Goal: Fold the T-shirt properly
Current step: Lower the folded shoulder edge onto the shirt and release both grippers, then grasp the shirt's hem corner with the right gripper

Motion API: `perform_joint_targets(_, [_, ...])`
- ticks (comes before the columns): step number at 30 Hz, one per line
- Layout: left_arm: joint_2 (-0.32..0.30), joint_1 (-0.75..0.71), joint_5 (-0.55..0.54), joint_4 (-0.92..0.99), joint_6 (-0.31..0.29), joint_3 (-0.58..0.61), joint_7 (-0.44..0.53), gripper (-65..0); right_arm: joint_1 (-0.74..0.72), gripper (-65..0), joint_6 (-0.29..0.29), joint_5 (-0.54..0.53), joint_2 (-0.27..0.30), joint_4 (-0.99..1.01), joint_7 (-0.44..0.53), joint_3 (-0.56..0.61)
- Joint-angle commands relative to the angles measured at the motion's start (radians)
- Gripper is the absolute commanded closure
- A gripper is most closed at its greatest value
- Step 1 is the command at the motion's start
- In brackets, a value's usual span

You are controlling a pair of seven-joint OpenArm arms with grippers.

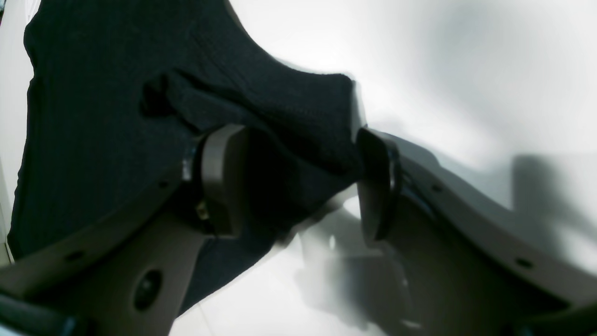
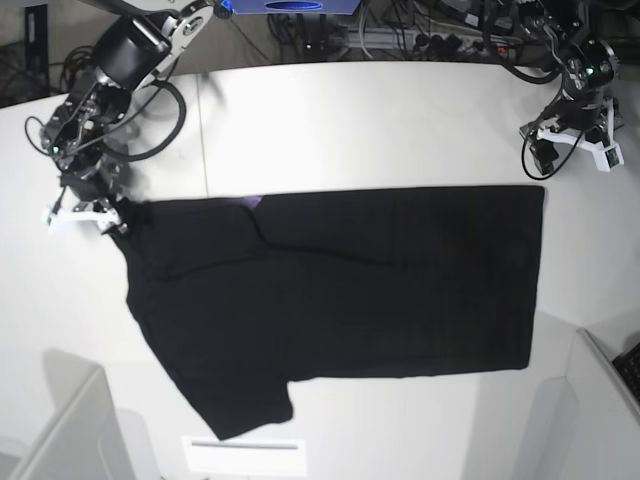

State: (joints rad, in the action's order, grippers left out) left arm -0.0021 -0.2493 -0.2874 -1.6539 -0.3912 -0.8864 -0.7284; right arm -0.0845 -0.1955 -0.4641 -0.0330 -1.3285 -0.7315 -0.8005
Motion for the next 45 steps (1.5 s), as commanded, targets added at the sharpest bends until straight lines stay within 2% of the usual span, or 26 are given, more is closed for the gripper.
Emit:
perform_joint_targets(1, [-0.009, 0.017, -0.011, 0.007, 0.002, -0.001, 0.017, -64.7, 0.001, -34.1, 0.006, 0.021, 0.002, 0.001, -0.038, 0.003])
perform_joint_targets(14, [-0.011, 0.150, -0.005, 0.153, 0.002, 0.003, 0.017, -64.5, 0.002, -34.1, 0.006, 0.028, 0.002, 0.001, -0.036, 0.005])
perform_joint_targets(20, [-0.012, 0.167, -0.009, 0.157, 0.005, 0.092, 0.019, -64.5, 0.001, -34.1, 0.006, 0.028, 0.002, 0.002, -0.033, 0.006])
perform_joint_targets(24, [-0.012, 0.207, -0.002, 0.194, 0.007, 0.098, 0.017, -63.7, -0.002, -34.1, 0.006, 0.028, 0.002, 0.002, -0.033, 0.006])
perform_joint_targets(26, [-0.012, 0.221, -0.002, 0.217, 0.007, 0.098, 0.017, -57.8, -0.002, -34.1, 0.006, 0.028, 0.002, 0.002, -0.032, 0.006])
perform_joint_targets(30, [-0.012, 0.227, -0.002, 0.249, 0.007, 0.106, 0.017, -37.0, -0.002, -32.0, 0.006, 0.028, 0.002, 0.002, -0.030, 0.006])
perform_joint_targets(33, [-0.012, 0.239, 0.000, 0.257, 0.007, 0.106, 0.017, -21.7, -0.004, -20.7, 0.006, 0.028, 0.002, 0.002, -0.030, 0.006])
perform_joint_targets(36, [-0.012, 0.241, 0.000, 0.254, 0.007, 0.106, 0.016, -3.6, -0.005, -3.0, 0.006, 0.028, 0.003, 0.002, -0.027, -0.001])
perform_joint_targets(37, [-0.014, 0.241, 0.000, 0.252, 0.007, 0.106, 0.014, 0.0, -0.007, 0.0, 0.006, 0.028, 0.003, 0.002, -0.023, -0.001])
perform_joint_targets(40, [-0.017, 0.227, 0.000, 0.245, 0.007, 0.106, 0.014, 0.0, -0.010, 0.0, 0.006, 0.026, 0.021, 0.002, -0.001, -0.003])
perform_joint_targets(45, [-0.083, 0.161, -0.008, 0.242, 0.007, 0.138, 0.013, 0.0, 0.013, 0.0, 0.009, 0.026, 0.023, -0.033, -0.013, -0.006])
